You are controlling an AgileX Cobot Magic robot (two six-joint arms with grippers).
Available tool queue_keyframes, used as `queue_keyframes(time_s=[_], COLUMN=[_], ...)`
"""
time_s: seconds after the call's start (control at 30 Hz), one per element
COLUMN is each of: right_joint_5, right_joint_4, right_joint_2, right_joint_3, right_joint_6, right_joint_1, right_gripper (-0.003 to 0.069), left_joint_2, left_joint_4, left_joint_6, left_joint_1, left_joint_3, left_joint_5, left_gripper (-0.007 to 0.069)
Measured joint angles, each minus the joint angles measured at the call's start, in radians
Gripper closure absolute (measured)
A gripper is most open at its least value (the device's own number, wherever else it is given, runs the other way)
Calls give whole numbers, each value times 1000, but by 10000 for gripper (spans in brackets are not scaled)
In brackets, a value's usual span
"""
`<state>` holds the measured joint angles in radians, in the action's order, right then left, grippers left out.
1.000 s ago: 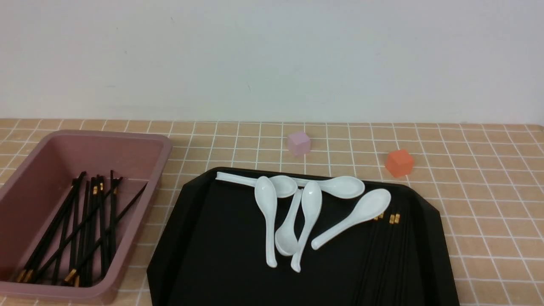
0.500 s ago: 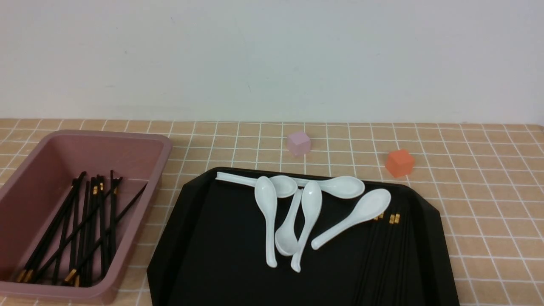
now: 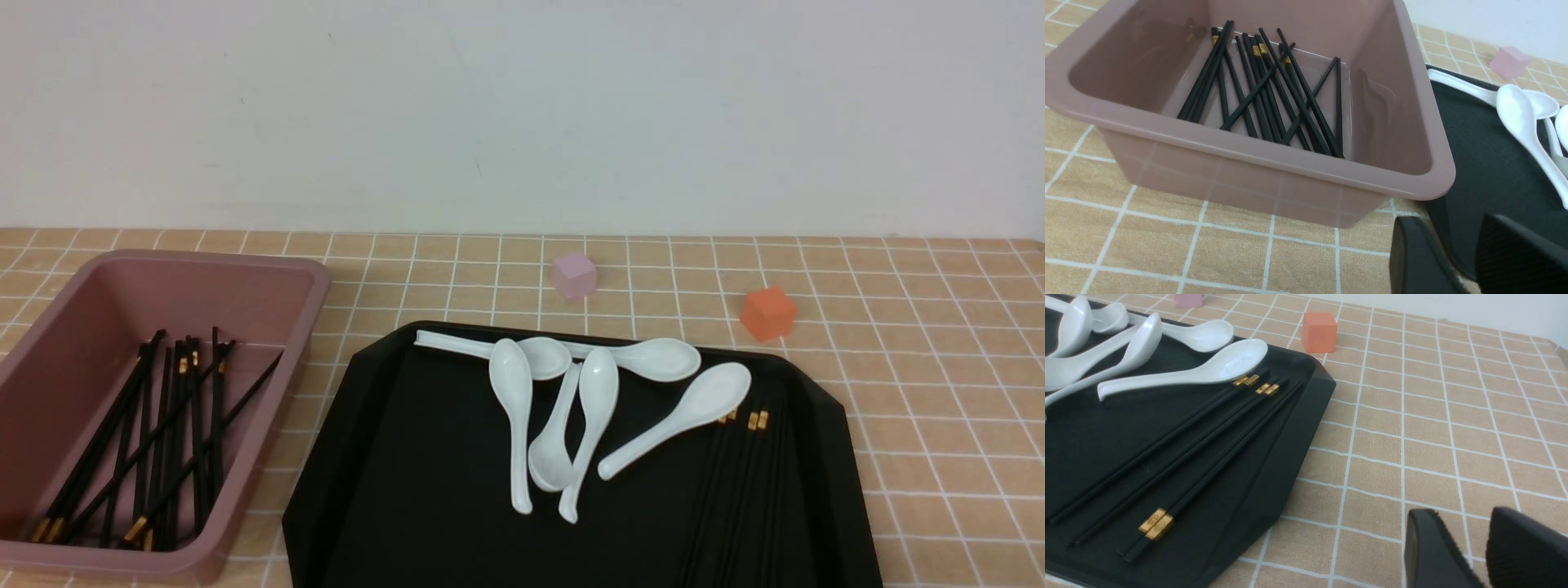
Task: On brown tablecloth take chopsticks from black tray and put them in box.
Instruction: 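Move the gripper over the chopsticks on the black tray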
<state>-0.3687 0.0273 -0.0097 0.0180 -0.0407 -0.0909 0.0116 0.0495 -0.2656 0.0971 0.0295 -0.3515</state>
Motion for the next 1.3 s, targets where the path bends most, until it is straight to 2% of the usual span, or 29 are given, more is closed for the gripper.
queue_keyframes(time_s=[0.73, 0.9, 1.0, 1.07, 1.1, 1.17, 1.3], right_joint_5=[1, 72, 157, 208, 216, 246, 252], right_joint_4=[0, -9, -129, -295, -325, -506, -604], right_joint_2=[0, 0, 0, 0, 0, 0, 0], right_joint_3=[0, 6, 6, 6, 6, 6, 6], right_joint_6=[0, 6, 112, 265, 295, 466, 560], right_joint_1=[0, 0, 0, 0, 0, 0, 0], right_gripper=[420, 420, 420, 420, 420, 420, 420], left_joint_2=[0, 0, 0, 0, 0, 0, 0], left_joint_4=[0, 0, 0, 0, 0, 0, 0], left_joint_6=[0, 0, 0, 0, 0, 0, 0], left_joint_1=[0, 0, 0, 0, 0, 0, 0], left_joint_3=[0, 0, 0, 0, 0, 0, 0], left_joint_5=[0, 0, 0, 0, 0, 0, 0], left_gripper=[386, 386, 386, 386, 386, 386, 386])
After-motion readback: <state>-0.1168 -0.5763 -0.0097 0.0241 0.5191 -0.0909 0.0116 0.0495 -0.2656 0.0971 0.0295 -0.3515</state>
